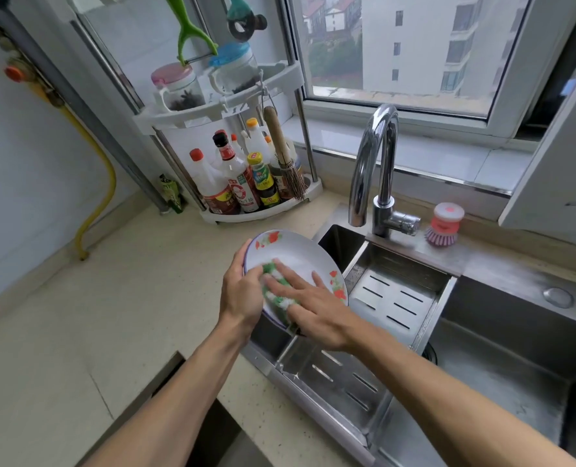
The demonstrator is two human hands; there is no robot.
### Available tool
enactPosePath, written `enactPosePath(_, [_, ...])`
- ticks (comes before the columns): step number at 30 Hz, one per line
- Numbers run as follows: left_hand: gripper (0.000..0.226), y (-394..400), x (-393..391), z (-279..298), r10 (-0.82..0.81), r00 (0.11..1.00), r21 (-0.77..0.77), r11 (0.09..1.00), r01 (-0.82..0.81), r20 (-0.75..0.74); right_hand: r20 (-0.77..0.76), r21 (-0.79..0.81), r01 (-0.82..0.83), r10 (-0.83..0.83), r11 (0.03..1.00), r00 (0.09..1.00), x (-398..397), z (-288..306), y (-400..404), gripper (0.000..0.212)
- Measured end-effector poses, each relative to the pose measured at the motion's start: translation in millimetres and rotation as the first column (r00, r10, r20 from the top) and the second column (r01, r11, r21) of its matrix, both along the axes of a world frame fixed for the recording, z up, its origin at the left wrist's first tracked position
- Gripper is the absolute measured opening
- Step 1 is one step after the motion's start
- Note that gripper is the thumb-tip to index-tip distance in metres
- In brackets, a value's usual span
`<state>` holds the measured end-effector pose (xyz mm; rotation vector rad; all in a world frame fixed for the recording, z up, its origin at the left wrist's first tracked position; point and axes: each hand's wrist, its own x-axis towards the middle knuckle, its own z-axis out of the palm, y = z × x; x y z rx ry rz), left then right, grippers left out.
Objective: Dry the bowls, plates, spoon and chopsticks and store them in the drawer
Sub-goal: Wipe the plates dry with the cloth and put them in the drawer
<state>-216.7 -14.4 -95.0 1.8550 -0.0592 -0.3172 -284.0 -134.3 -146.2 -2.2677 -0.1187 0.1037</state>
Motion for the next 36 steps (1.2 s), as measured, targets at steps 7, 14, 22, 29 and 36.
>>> enactPosePath(7, [0.05, 4.3, 9.2, 7.3, -0.13, 0.99, 0.066, 0.989, 0.134, -0.058, 0.143, -0.511, 0.021, 0.061, 0.86, 0.988, 12.8, -22.6, -41.3, 0.07])
enactPosePath(14, [0.051, 3.6, 16.7, 3.7, 0.097, 0.994, 0.028, 0.995, -0.099, 0.054, -0.056, -0.156, -0.005, -0.004, 0.988, 0.998, -8.2, -15.8, -36.7, 0.056])
enactPosePath(22, [0.061, 12.1, 21.9, -1.7, -0.043, 0.996, 0.092, 0.995, 0.036, 0.075, -0.08, -0.285, -0.018, -0.005, 0.958, 0.997, -18.2, -35.2, -40.3, 0.058])
enactPosePath(29, [0.055, 1.3, 11.5, -7.0, 0.153, 0.966, 0.053, 0.984, -0.168, 0.21, -0.138, 0.149, 0.017, 0.004, 0.989, 0.99, -31.9, -10.9, 7.5, 0.05])
enactPosePath(36, [0.051, 18.6, 20.3, -8.6, -0.034, 0.998, 0.02, 0.999, 0.033, 0.053, -0.048, -0.479, 0.032, -0.062, 0.877, 0.997, -16.0, -35.1, -41.4, 0.055])
